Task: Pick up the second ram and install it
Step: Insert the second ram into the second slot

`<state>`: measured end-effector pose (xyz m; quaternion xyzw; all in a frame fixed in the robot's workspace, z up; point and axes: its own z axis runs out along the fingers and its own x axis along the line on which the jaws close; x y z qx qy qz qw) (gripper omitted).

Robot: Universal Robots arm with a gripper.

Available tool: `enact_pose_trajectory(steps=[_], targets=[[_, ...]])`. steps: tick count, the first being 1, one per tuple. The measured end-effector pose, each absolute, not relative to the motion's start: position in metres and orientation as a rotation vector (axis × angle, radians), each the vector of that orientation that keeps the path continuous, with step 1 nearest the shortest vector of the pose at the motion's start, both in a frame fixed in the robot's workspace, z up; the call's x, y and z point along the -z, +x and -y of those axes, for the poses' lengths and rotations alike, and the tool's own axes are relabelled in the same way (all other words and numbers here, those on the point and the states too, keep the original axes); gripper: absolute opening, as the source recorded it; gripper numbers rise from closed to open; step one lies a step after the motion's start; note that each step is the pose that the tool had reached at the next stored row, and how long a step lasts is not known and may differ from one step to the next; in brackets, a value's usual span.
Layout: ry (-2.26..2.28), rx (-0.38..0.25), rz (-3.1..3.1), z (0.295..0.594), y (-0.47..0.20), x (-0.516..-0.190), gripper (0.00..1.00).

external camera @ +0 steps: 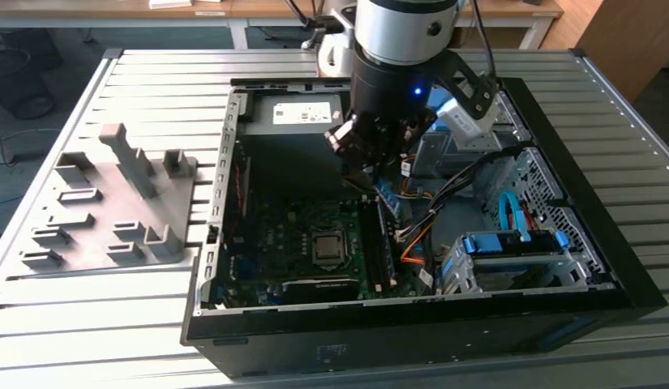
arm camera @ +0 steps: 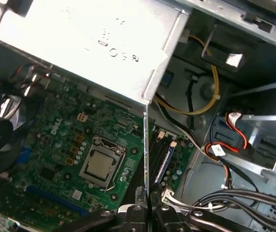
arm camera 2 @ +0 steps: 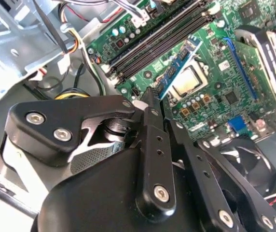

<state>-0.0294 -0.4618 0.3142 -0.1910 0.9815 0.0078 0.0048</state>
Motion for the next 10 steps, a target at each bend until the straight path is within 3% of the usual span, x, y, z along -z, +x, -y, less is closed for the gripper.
enact_pose_trajectory(steps=[10], targets=[[-0.432,-0.016,-3.102,0.462,-0.0294,-0.3138,0.14]])
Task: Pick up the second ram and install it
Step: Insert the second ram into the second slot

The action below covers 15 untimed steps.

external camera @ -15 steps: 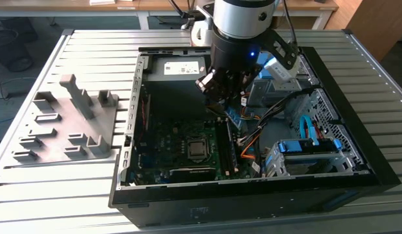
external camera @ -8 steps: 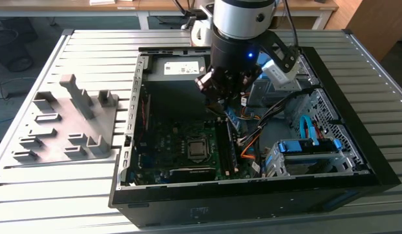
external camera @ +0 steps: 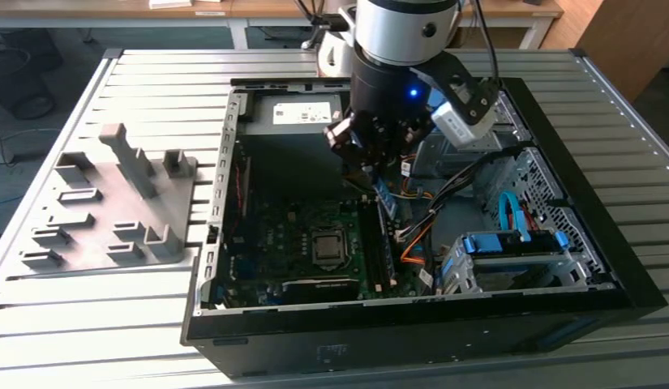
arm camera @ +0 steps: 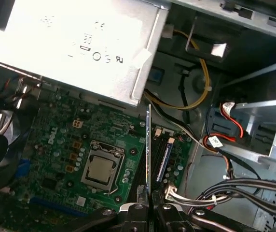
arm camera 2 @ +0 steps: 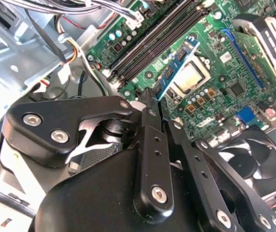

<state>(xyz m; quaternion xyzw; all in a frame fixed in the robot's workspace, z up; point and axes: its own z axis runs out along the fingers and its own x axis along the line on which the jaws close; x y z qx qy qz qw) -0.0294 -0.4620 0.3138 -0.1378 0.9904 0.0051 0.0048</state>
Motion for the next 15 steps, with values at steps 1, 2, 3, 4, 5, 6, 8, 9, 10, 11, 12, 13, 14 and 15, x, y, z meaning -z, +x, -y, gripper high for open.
enact_pose_trajectory(steps=[1,2,3,4,5,6,8,9,10,11,12,13,14,15], targets=[[-0.415,-0.015,-3.104,0.462,-0.0294,-0.3138,0.14],[-0.4,-0.013,-3.107,0.462,-0.0294,-0.3138,0.14],[-0.384,-0.012,-3.109,0.462,-0.0294,-0.3137,0.14],[-0.368,-0.011,-3.111,0.462,-0.0294,-0.3137,0.14],[-0.352,-0.009,-3.113,0.462,-0.0294,-0.3137,0.14],[-0.336,-0.008,-3.114,0.462,-0.0294,-0.3137,0.14],[-0.302,-0.006,-3.118,0.4621,-0.0294,-0.3136,0.14],[-0.286,-0.005,-3.119,0.4621,-0.0295,-0.3135,0.14],[-0.269,-0.004,-3.121,0.4621,-0.0294,-0.3135,0.14],[-0.252,-0.004,-3.122,0.4621,-0.0294,-0.3134,0.14],[-0.235,-0.003,-3.124,0.4621,-0.0294,-0.3134,0.14],[-0.216,-0.002,-3.125,0.4621,-0.0294,-0.3133,0.14],[-0.197,-0.002,-3.127,0.4621,-0.0294,-0.3132,0.14],[-0.178,-0.002,-3.128,0.4621,-0.0294,-0.3131,0.14]])
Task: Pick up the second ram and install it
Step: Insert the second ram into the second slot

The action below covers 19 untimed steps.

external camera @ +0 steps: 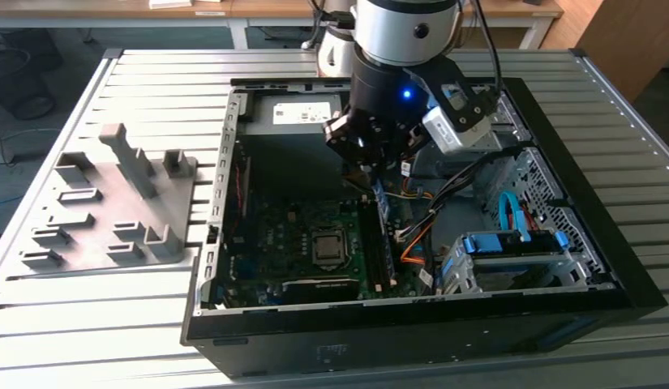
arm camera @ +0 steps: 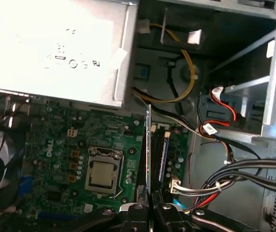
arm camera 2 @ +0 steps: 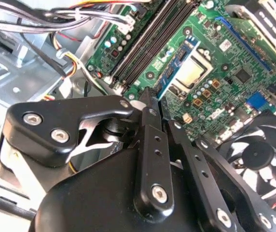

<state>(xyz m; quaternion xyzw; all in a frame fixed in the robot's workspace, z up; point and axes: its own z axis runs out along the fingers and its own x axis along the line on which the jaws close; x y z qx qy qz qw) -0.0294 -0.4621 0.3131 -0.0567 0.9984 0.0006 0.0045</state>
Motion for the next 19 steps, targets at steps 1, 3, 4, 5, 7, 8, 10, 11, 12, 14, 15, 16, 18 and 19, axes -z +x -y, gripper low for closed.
enact_pose_trajectory(steps=[1,3,4,5,7,8,10,11,12,14,15,16,18,19], targets=[[-0.159,-0.002,-3.129,0.4621,-0.0294,-0.313,0.14],[-0.121,-0.001,-3.13,0.4621,-0.0294,-0.3128,0.14],[-0.101,-0.001,-3.131,0.4621,-0.0294,-0.3127,0.14],[-0.082,-0.001,-3.132,0.4621,-0.0294,-0.3126,0.14],[-0.042,0.0,-3.132,0.4621,-0.0294,-0.3124,0.14],[-0.023,0.0,-3.133,0.4621,-0.0294,-0.3123,0.14],[0.014,0.001,-3.133,0.4621,-0.0294,-0.3122,0.14],[0.033,0.001,-3.132,0.4621,-0.0294,-0.3121,0.14],[0.053,0.002,-3.132,0.4621,-0.0294,-0.312,0.14],[0.09,0.003,-3.131,0.4621,-0.0294,-0.3119,0.14],[0.108,0.003,-3.131,0.4621,-0.0294,-0.3118,0.14],[0.127,0.004,-3.13,0.4621,-0.0294,-0.3117,0.14],[0.164,0.004,-3.128,0.4621,-0.0294,-0.3116,0.14],[0.184,0.005,-3.127,0.4621,-0.0294,-0.3115,0.14]])
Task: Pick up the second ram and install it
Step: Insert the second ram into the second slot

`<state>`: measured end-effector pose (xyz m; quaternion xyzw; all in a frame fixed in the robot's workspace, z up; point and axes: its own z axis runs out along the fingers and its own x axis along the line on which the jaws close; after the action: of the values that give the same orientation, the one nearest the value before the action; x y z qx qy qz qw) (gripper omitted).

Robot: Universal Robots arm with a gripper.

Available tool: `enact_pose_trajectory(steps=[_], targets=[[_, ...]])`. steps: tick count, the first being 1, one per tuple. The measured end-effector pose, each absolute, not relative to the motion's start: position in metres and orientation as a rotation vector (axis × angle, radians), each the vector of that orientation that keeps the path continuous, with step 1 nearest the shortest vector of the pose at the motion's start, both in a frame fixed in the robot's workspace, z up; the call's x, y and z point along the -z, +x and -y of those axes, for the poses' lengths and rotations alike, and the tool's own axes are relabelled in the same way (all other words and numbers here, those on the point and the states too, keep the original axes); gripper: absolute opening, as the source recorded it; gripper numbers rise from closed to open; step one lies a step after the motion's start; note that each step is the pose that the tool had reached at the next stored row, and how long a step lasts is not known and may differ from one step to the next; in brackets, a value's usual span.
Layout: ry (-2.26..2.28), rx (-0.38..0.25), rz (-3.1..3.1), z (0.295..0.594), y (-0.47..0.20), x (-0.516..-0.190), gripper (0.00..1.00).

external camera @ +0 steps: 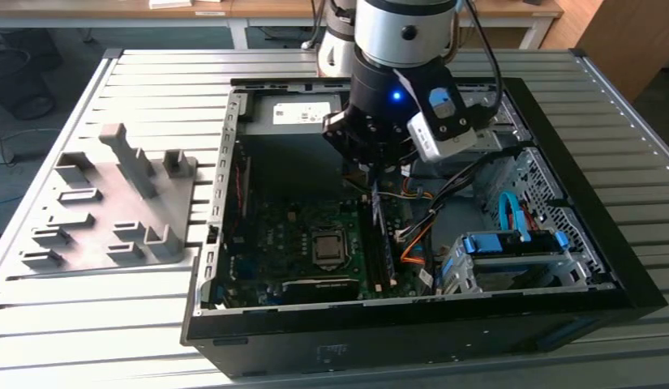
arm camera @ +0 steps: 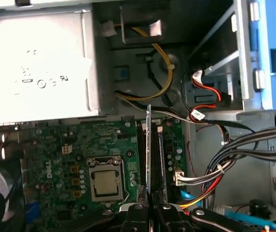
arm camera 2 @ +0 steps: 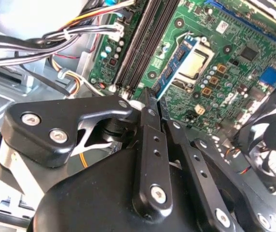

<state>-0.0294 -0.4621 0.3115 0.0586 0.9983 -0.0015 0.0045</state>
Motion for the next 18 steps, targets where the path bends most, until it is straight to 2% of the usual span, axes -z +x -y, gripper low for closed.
enact_pose_trajectory(steps=[8,18], targets=[[0.339,0.01,-3.114,0.4621,-0.0294,-0.3111,0.14],[0.25,0.01,-3.122,0.4621,-0.0294,-0.3106,0.14]])
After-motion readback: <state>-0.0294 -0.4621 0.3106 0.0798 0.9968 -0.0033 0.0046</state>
